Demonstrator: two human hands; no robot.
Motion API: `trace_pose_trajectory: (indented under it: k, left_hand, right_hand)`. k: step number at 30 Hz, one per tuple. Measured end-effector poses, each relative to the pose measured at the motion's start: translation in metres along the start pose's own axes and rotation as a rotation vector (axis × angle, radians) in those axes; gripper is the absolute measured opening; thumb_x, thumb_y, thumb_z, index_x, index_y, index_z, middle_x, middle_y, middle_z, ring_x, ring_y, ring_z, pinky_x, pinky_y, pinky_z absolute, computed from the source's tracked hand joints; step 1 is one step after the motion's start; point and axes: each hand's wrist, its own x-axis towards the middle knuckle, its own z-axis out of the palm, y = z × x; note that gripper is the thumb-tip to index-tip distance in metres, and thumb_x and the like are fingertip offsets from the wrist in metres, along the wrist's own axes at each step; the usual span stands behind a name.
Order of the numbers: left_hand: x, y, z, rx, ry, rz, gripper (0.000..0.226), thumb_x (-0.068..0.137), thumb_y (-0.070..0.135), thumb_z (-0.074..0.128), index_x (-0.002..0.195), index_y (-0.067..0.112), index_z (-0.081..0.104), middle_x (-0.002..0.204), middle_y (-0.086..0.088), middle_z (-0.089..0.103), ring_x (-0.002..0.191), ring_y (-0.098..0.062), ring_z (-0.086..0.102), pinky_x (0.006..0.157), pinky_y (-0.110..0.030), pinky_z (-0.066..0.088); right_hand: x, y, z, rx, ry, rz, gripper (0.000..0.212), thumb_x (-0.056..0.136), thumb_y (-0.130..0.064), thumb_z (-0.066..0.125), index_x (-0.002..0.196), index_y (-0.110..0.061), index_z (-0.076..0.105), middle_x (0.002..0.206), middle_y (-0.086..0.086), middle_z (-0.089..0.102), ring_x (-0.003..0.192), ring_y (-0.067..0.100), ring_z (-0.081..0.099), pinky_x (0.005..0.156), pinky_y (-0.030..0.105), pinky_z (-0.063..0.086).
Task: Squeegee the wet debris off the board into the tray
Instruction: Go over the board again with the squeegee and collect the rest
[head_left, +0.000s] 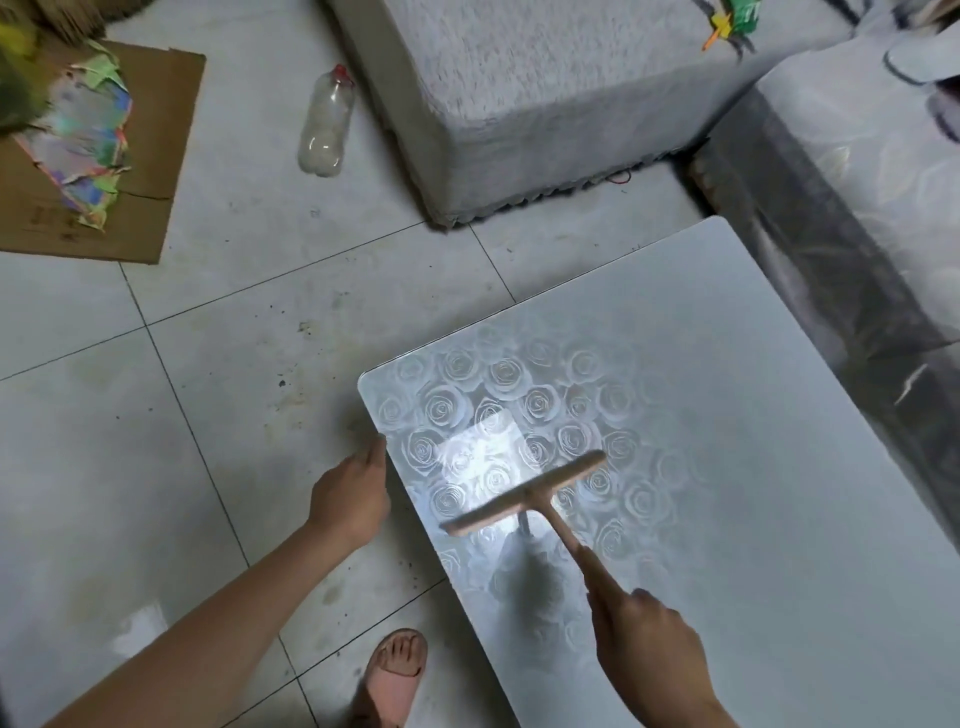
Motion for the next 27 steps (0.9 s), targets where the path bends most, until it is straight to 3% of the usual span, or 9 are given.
trace_pose_trajectory:
  k: [3,4,8,11,14,19,23,27]
  left_hand:
    - [-0.004,0.009,0.004,0.094,0.007,0.076,0.065,0.092,0.01,0.038,0.152,0.008,0.013,0.159,-0.005,0.011,0.14,-0.021,0.028,0.105,-0.031,0.035]
    - [-0.006,0.012,0.007,0.117,0.016,0.096,0.065,0.092,0.011,0.039,0.151,0.007,0.013,0.16,-0.007,0.006,0.142,-0.021,0.024,0.106,-0.03,0.033]
    - [-0.019,0.027,0.017,0.177,0.035,0.117,0.066,0.092,0.013,0.042,0.15,0.003,0.013,0.16,-0.013,-0.001,0.144,-0.023,0.019,0.109,-0.03,0.03]
    - [-0.027,0.034,0.021,0.195,0.026,0.115,0.069,0.094,0.017,0.043,0.151,0.002,0.007,0.16,-0.012,-0.004,0.146,-0.022,0.012,0.113,-0.028,0.027]
    - [-0.034,0.028,0.024,0.218,-0.004,0.133,0.068,0.094,0.017,0.042,0.151,0.002,0.008,0.16,-0.011,-0.004,0.148,-0.02,0.009,0.115,-0.028,0.023]
    - [-0.051,0.059,0.033,0.311,-0.019,0.222,0.067,0.094,0.016,0.038,0.151,0.004,0.005,0.16,-0.008,0.0,0.148,-0.017,0.007,0.117,-0.026,0.017]
    - [-0.066,0.086,0.049,0.346,-0.026,0.263,0.068,0.094,0.016,0.04,0.152,0.006,0.006,0.161,-0.006,0.003,0.148,-0.016,0.009,0.118,-0.027,0.017]
    - [-0.079,0.11,0.066,0.354,-0.028,0.246,0.068,0.094,0.016,0.04,0.152,0.007,0.007,0.161,-0.009,0.005,0.147,-0.019,0.012,0.117,-0.029,0.018]
  right_hand:
    - [0.006,-0.002,-0.032,0.135,0.002,0.013,0.037,0.093,-0.04,0.039,0.13,-0.046,0.037,0.085,-0.001,0.064,0.08,0.023,0.062,0.06,0.031,0.038]
    - [0.014,-0.006,-0.04,0.177,0.014,-0.007,0.032,0.091,-0.036,0.043,0.123,-0.039,0.045,0.088,-0.001,0.065,0.085,0.024,0.062,0.061,0.031,0.038]
    - [0.049,-0.03,-0.047,0.365,-0.041,-0.124,0.037,0.087,-0.016,0.044,0.123,-0.026,0.043,0.094,0.008,0.058,0.088,0.031,0.057,0.067,0.032,0.041]
    - [0.056,-0.023,-0.027,0.475,-0.047,-0.11,0.032,0.094,-0.019,0.042,0.125,-0.024,0.045,0.103,0.011,0.063,0.093,0.033,0.058,0.071,0.033,0.043]
    - [0.031,-0.001,0.005,0.548,-0.043,-0.071,0.039,0.096,-0.027,0.042,0.133,-0.039,0.044,0.106,0.0,0.068,0.096,0.026,0.061,0.068,0.03,0.042]
    - [-0.054,0.076,0.053,0.591,-0.09,0.118,0.049,0.096,-0.036,0.043,0.141,-0.052,0.031,0.12,-0.007,0.066,0.108,0.018,0.061,0.085,0.025,0.047]
    - [-0.09,0.097,0.05,0.535,0.062,0.107,0.038,0.095,-0.047,0.036,0.133,-0.053,0.038,0.109,-0.008,0.069,0.099,0.021,0.062,0.073,0.03,0.047]
    - [-0.077,0.083,0.044,0.455,0.172,-0.015,0.04,0.096,-0.039,0.035,0.135,-0.043,0.034,0.095,0.006,0.066,0.088,0.032,0.061,0.063,0.035,0.039]
